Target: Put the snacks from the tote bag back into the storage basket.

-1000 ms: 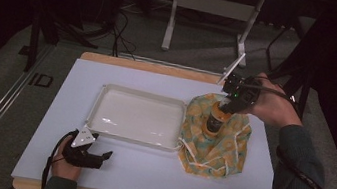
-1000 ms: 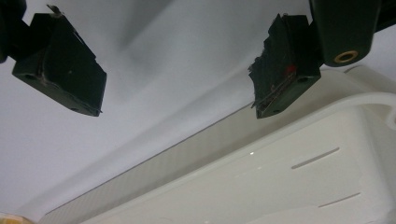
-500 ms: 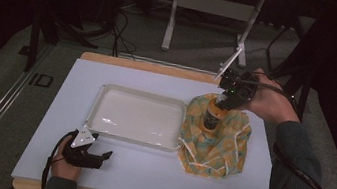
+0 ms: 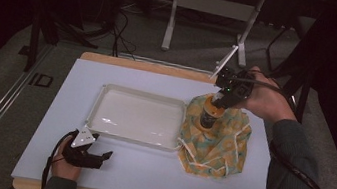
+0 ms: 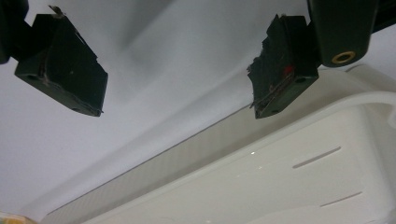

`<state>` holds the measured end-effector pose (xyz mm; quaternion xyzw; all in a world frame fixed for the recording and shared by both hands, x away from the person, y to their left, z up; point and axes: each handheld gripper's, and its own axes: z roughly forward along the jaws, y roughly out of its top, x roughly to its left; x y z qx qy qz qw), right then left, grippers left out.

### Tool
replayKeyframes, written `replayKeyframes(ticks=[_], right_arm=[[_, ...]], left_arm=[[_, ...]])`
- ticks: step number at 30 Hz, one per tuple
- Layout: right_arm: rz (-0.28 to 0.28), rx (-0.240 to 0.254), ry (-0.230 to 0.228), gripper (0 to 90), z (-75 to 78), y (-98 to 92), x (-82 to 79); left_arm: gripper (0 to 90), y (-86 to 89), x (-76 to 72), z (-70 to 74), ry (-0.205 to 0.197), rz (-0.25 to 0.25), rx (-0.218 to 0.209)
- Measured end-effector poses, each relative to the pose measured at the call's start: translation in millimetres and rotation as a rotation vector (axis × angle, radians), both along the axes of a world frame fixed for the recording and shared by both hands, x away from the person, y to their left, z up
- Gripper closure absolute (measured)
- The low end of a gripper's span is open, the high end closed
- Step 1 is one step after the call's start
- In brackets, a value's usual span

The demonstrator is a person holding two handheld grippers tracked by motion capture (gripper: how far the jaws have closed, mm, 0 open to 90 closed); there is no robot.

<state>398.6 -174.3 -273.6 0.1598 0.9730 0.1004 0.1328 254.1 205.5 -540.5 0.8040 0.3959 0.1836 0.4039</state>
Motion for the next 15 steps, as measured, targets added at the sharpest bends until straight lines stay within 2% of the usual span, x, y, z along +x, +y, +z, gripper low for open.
replayKeyframes(ticks=[6,15], right_arm=[[-0.001,0.014,0.007,58.6,1.1,3.6,0.5],[0.018,0.024,-0.014,58.6,3.8,11.5,-0.3]], left_arm=[[18.8,0.2,-0.1,0.2,-0.002,0.000,0.001],[18.6,1.3,-0.6,0.1,-0.007,0.000,-0.005]])
